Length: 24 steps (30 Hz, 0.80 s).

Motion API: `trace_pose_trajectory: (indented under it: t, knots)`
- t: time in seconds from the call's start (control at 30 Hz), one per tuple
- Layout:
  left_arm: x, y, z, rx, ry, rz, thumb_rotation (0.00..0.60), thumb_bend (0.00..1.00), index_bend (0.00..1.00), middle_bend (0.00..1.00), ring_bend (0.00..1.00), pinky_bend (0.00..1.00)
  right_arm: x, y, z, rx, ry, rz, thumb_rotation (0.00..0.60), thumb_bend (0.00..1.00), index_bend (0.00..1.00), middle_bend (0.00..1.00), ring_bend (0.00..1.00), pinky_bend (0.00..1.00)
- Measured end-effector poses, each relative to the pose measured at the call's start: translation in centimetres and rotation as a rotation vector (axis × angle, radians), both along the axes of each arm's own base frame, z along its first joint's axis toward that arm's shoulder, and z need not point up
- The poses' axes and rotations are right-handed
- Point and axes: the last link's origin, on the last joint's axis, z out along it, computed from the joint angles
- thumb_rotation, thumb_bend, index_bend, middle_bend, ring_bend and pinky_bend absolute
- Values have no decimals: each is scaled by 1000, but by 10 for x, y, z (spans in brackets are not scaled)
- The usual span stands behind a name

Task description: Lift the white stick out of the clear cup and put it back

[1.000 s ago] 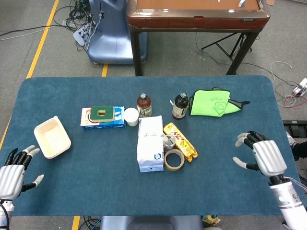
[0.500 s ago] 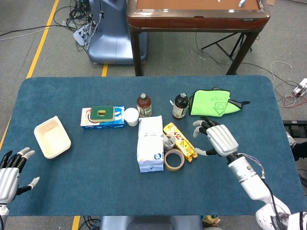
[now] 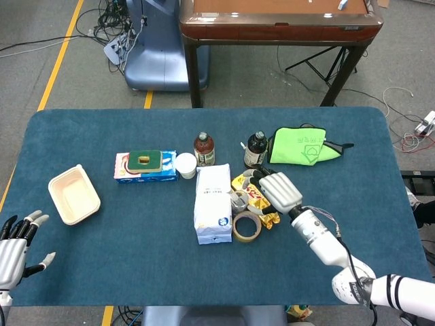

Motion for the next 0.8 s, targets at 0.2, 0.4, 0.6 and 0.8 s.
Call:
trace_pose_trajectory:
  t: [0.2,0.4,0.6,0.8]
  knots:
    - [-1,0,1,3,1,4,600,229,173,109,159,34,6,-9,-12,20,2,-1,600,367,379,224,103,244]
    - [-3,0,2,5,3,11,600,230,173,105,159,34,9,-13,-23,42,5,-2,600,394,379,242,103,245]
    - [-4,0,2,10,0,11,600,229,173,102,159,34,10,-17,-31,56,15,-1,600,409,378,260,103,245]
    - [-1,-15,-4,3,-93,2,600,229,173,99,159,34,13,-19,-35,64,23,3,600,429,396,275,103,245]
